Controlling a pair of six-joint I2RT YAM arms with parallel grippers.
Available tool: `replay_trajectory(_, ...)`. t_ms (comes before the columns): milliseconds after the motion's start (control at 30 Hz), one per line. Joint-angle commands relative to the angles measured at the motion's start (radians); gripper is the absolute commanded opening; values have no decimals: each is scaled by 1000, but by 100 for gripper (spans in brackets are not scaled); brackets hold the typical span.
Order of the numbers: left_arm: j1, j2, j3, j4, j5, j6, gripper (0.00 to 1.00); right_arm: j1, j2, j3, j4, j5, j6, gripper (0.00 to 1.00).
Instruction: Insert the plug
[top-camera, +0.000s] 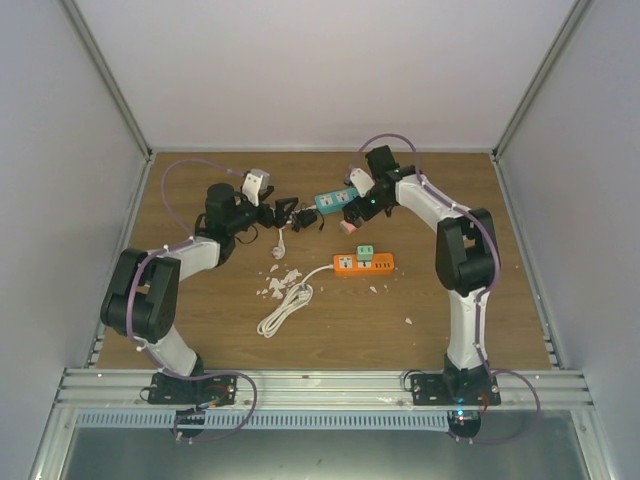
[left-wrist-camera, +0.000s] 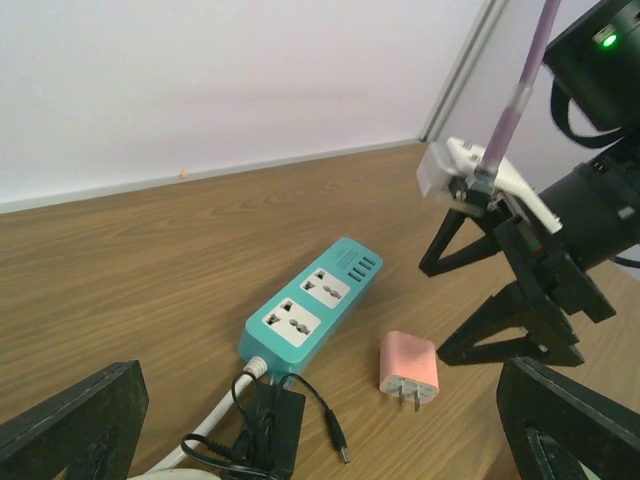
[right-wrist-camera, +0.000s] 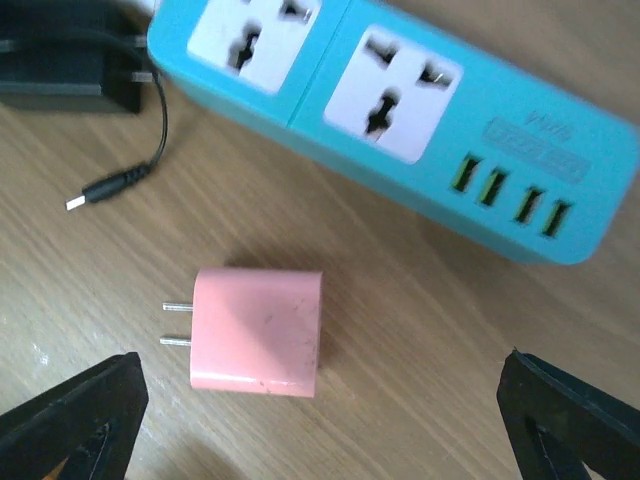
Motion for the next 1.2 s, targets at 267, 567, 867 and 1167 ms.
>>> replay_trajectory(267, 18, 10, 9, 32, 10, 13, 99, -71, -164, 65, 182, -41, 907, 99)
replay_trajectory(567, 29, -24, -6, 32, 4, 9, 99, -47, -82, 218, -267, 191, 1439, 98)
replay_trajectory(867, 35, -22, -9, 25, -1, 8, 99, 28, -35, 188, -265, 178, 1520, 77)
replay_trajectory(1167, 45, -33, -16, 23, -5, 9, 99, 29, 221, 402, -336, 81, 1439, 77)
